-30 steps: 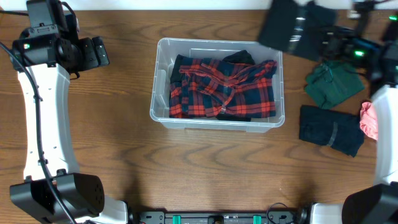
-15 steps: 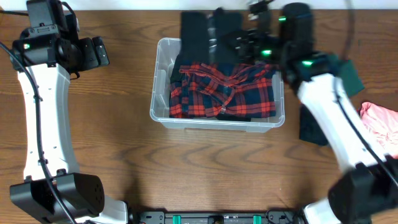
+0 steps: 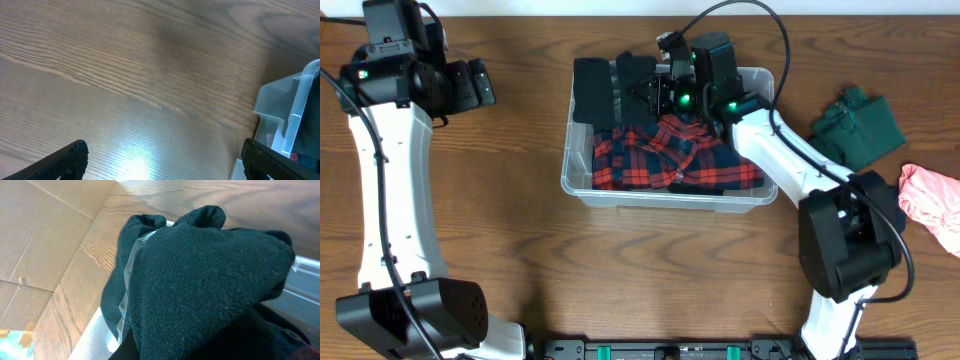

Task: Pack container
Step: 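Carry the black garment with the right gripper over the clear bin, then lower the black garment into the bin's back-left corner and release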

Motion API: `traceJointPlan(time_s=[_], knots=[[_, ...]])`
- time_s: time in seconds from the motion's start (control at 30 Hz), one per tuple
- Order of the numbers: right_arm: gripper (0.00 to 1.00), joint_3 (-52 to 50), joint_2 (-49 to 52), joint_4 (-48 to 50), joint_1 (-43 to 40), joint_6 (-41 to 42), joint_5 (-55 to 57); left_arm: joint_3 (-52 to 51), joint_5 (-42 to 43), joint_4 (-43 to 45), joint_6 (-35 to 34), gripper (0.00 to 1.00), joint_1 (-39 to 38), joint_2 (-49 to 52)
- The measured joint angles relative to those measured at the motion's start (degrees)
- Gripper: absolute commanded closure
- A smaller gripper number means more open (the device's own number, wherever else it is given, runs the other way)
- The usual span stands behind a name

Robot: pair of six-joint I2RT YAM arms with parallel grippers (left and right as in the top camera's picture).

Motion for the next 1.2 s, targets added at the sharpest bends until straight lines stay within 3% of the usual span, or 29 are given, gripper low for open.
traceJointPlan(time_s=[0.03, 0.13, 0.17, 0.23, 0.3, 0.6, 0.97, 1.07, 1.2], knots=[[0.95, 0.0, 0.5, 0.1, 0.0, 0.2, 0.3, 0.0, 0.0, 0.0, 0.0, 0.02, 0.0, 0.0], [0.43, 0.0, 1.6, 0.1, 0.3, 1.0, 1.0, 0.0, 0.0, 0.0, 0.0, 0.02, 0.0, 0.0], [0.31, 0.0, 1.7, 0.1, 0.5, 1.1, 1.2, 0.0, 0.0, 0.0, 0.0, 0.02, 0.0, 0.0], [0.18, 0.0, 1.9, 0.1, 1.2, 1.0, 1.5, 0.0, 0.0, 0.0, 0.0, 0.02, 0.0, 0.0], [0.11, 0.0, 1.9, 0.8, 1.6, 0.1, 0.9, 0.0, 0.0, 0.0, 0.0, 0.02, 0.0, 0.0], [0.01, 2.1, 0.3, -5.0, 1.9, -6.1, 0.3, 0.0, 0.0, 0.0, 0.0, 0.02, 0.0, 0.0], [0.01, 5.2, -5.1, -14.7, 2.0, -13.7, 11.0, 0.0, 0.0, 0.0, 0.0, 0.02, 0.0, 0.0], [0.2, 5.2, -5.1, -15.1, 2.5, -16.7, 14.8, 0.0, 0.0, 0.0, 0.0, 0.02, 0.0, 0.0], [0.57, 5.2, -5.1, -14.7, 4.1, -19.8, 19.5, 0.0, 0.0, 0.0, 0.0, 0.02, 0.0, 0.0]])
